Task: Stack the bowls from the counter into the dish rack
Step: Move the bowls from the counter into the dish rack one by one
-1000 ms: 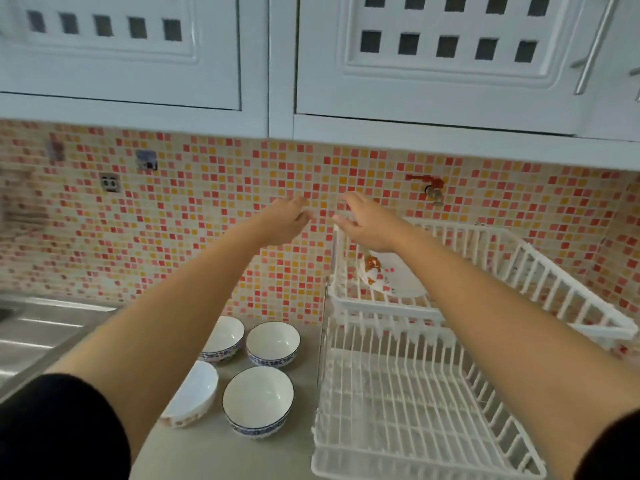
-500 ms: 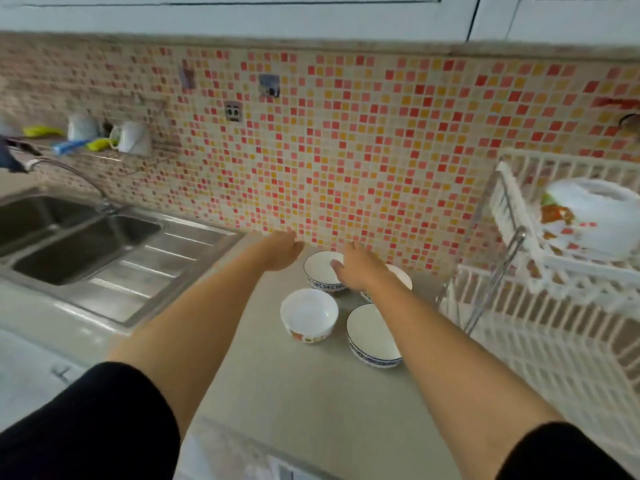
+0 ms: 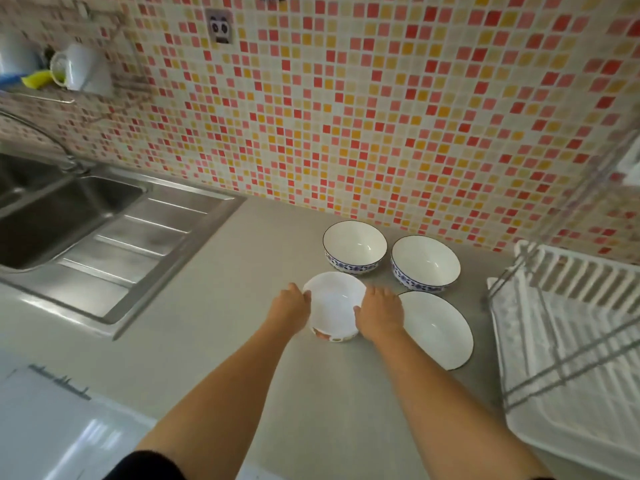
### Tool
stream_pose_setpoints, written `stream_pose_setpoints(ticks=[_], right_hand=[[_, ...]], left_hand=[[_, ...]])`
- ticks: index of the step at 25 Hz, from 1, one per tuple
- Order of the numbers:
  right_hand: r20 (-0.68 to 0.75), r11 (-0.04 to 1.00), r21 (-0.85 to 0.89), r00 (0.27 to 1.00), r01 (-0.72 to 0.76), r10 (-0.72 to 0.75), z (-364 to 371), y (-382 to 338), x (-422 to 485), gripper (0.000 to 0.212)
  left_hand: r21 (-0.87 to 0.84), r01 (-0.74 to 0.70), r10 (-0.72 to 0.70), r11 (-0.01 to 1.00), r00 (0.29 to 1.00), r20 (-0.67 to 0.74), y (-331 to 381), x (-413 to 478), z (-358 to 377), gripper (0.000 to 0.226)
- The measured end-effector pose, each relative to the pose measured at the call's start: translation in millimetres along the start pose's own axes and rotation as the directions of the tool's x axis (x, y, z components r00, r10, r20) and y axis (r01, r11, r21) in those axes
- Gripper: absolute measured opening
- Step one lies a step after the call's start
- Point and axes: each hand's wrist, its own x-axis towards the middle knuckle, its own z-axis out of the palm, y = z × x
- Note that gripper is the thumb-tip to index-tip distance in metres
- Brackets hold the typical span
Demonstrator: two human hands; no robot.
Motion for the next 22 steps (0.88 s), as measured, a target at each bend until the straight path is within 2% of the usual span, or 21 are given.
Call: stream_pose_setpoints(ticks=[2,5,9,12,14,18,22], right_hand=[[-0.033,0.999,-0.023,0.999,-0.027,0.026,6.9,-3.8,5.7,0.039],[-0.09,0.995,-0.097,0.996,0.003,-0.012,2.6,-8.7,4.1,0.036],[-0.139,0.997,-0.066,0.989,0.036,-0.045,-21.0,-17.1,1.5,0.044],[-0.209,0.999,0.001,0.977,0.042,-0.041,-68.5,-19.0,-7.4,0.049],[-0.289,0.993,0.11,0.957,0.041,-0.008,-109.3,-16.4,-16.8,0.045],[-0.47,0.944,0.321,0.879,0.08,0.086,-197.7,0.5,-45.6,0.035],[-0.653,0.921,0.338,0.753,0.192,0.083,-288.0,38.4,-92.7,0.033]], left_hand=[[-0.015,0.017,-0.017,1.0,0.999,0.045,1.2,4.5,11.7,0.043],[-0.082,0.043,-0.036,0.996,0.995,0.091,-2.5,5.1,17.9,0.047],[-0.231,0.032,-0.035,0.972,0.999,-0.007,-1.7,-2.5,-9.4,0.035],[-0.359,-0.063,0.016,0.931,0.991,-0.134,16.8,-22.2,-58.5,0.031],[-0.427,-0.152,0.06,0.891,0.973,-0.222,36.7,-42.8,-93.8,0.034],[-0.397,-0.386,0.205,0.833,0.881,-0.426,85.1,-89.3,-151.7,0.035],[-0.417,-0.605,0.272,0.678,0.734,-0.622,145.3,-134.6,-187.4,0.035]])
